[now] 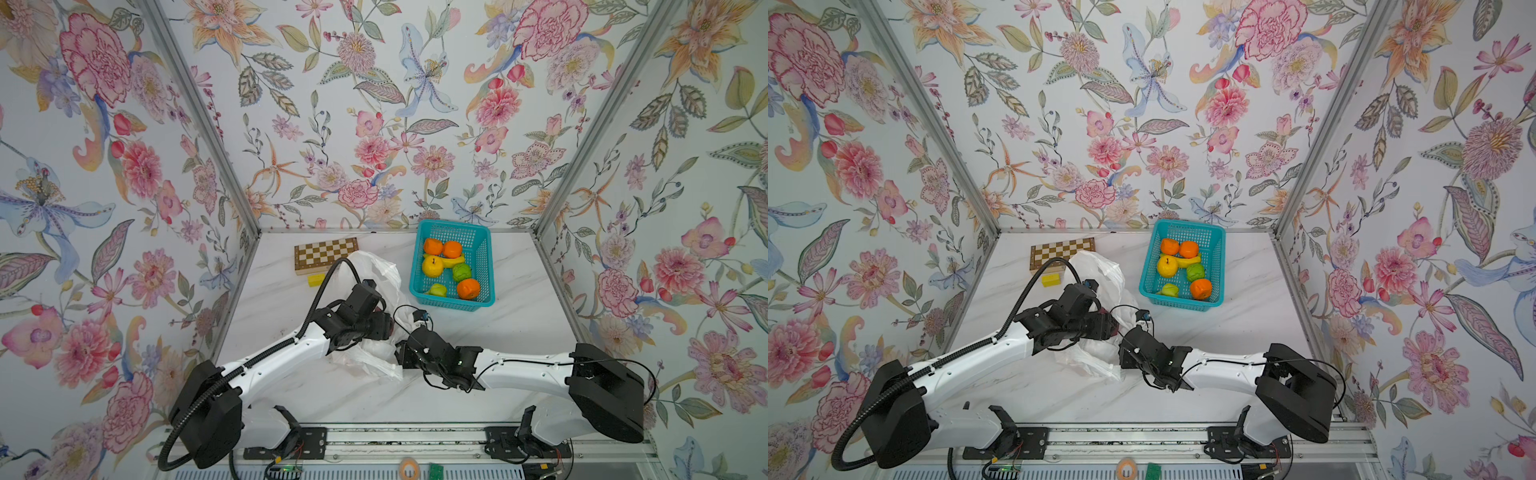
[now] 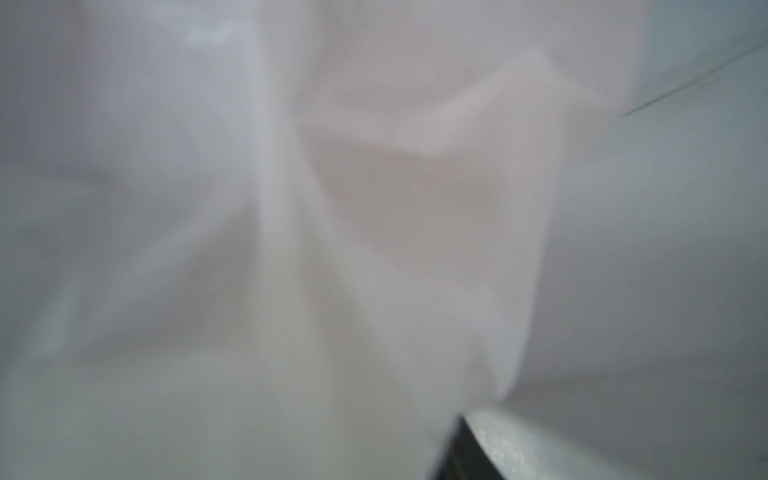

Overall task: Untie the knot of the plastic bag and take out the fruit
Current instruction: 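Lift the dragon fruit with the left gripper while the right approaches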

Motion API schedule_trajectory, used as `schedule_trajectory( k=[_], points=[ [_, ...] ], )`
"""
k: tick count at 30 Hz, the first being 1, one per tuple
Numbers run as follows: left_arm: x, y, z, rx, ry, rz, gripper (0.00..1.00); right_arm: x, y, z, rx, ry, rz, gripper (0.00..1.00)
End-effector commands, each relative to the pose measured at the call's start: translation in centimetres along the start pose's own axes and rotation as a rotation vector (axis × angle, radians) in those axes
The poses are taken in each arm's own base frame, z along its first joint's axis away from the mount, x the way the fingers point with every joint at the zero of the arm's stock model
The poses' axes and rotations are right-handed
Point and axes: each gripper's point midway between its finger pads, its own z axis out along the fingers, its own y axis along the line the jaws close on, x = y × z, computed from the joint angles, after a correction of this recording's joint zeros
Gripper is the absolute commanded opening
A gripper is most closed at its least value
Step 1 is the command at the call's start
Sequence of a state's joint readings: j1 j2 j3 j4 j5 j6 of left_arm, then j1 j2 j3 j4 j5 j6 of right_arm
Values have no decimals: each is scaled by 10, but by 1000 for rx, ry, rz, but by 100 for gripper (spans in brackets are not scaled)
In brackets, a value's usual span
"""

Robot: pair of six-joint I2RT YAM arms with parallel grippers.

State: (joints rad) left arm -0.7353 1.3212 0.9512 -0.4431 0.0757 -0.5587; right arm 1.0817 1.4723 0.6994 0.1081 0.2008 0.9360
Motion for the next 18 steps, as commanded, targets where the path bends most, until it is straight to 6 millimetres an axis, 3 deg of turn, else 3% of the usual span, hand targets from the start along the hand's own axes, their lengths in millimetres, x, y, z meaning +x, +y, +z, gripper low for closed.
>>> schedule_trajectory(
  k=[1,4,9,14,18],
  points=[
    [-19,-6,-31,27,-47,-74,52,2,-35,3,127,10,38,34],
    [-14,-4,-43,38,-31,-79,52,-2,-44,5,141,15,67,34],
    [11,-14,-44,122,63,-63,52,-16,-34,1,106,-4,90,38],
    [11,-26,-49,227,13,-59,52,-29,-7,-14,-16,-28,54,77],
    [4,-33,-55,279,-52,19,51,-47,3,-42,-101,-98,48,92]
  ],
)
